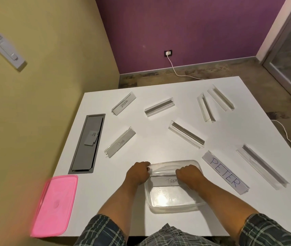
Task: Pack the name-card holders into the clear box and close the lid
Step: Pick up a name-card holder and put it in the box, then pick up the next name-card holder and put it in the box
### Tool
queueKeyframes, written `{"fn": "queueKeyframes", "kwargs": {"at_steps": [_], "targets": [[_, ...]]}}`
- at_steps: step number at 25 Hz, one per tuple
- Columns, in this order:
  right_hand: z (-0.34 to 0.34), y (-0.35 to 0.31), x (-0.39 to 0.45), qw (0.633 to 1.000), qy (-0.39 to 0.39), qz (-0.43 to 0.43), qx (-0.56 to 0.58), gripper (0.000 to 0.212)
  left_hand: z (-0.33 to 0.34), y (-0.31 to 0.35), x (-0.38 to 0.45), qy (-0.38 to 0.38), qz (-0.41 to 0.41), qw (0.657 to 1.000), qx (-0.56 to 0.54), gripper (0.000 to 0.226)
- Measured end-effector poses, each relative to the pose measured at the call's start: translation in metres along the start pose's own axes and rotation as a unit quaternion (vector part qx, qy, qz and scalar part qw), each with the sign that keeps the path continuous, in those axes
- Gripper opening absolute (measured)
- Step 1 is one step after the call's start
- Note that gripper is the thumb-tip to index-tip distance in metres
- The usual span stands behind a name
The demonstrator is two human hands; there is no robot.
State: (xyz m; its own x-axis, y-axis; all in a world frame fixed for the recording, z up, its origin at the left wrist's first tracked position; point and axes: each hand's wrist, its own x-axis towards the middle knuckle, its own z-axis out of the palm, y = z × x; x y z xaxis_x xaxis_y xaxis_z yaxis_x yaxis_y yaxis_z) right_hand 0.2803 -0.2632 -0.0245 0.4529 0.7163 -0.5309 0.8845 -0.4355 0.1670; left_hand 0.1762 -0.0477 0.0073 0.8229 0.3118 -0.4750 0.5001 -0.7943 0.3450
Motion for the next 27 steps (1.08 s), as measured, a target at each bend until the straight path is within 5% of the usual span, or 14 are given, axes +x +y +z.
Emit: {"fn": "queueKeyframes", "kwargs": {"at_steps": [4, 6, 10, 14, 18, 20, 27], "targets": [[-0.014, 0.002, 0.004, 0.998, -0.006, -0.049, -0.038, 0.022, -0.004, 0.001, 0.000, -0.006, 0.001, 1.000, 0.006, 0.039], [-0.027, 0.006, 0.001, 0.988, 0.056, -0.109, -0.089, 0.008, -0.006, -0.001, 0.001, -0.007, 0.005, 1.000, 0.018, 0.040], [-0.033, 0.013, 0.009, 0.932, 0.264, -0.218, -0.122, 0.043, -0.014, -0.006, -0.002, 0.058, 0.013, 0.998, 0.016, 0.042], [-0.086, 0.008, 0.033, 0.904, 0.406, -0.128, 0.041, 0.055, -0.033, -0.020, 0.000, 0.163, -0.030, 0.985, -0.048, 0.043], [-0.134, 0.008, 0.074, 0.937, 0.297, 0.020, 0.184, 0.051, -0.050, -0.050, 0.010, 0.225, -0.129, 0.950, -0.173, 0.026], [-0.147, 0.010, 0.099, 0.957, 0.248, 0.031, 0.150, 0.051, -0.055, -0.065, 0.014, 0.244, -0.183, 0.926, -0.222, 0.023], [-0.159, 0.002, 0.190, 0.962, 0.094, 0.063, 0.247, 0.062, -0.056, -0.116, 0.043, 0.233, -0.283, 0.881, -0.299, 0.072]]}}
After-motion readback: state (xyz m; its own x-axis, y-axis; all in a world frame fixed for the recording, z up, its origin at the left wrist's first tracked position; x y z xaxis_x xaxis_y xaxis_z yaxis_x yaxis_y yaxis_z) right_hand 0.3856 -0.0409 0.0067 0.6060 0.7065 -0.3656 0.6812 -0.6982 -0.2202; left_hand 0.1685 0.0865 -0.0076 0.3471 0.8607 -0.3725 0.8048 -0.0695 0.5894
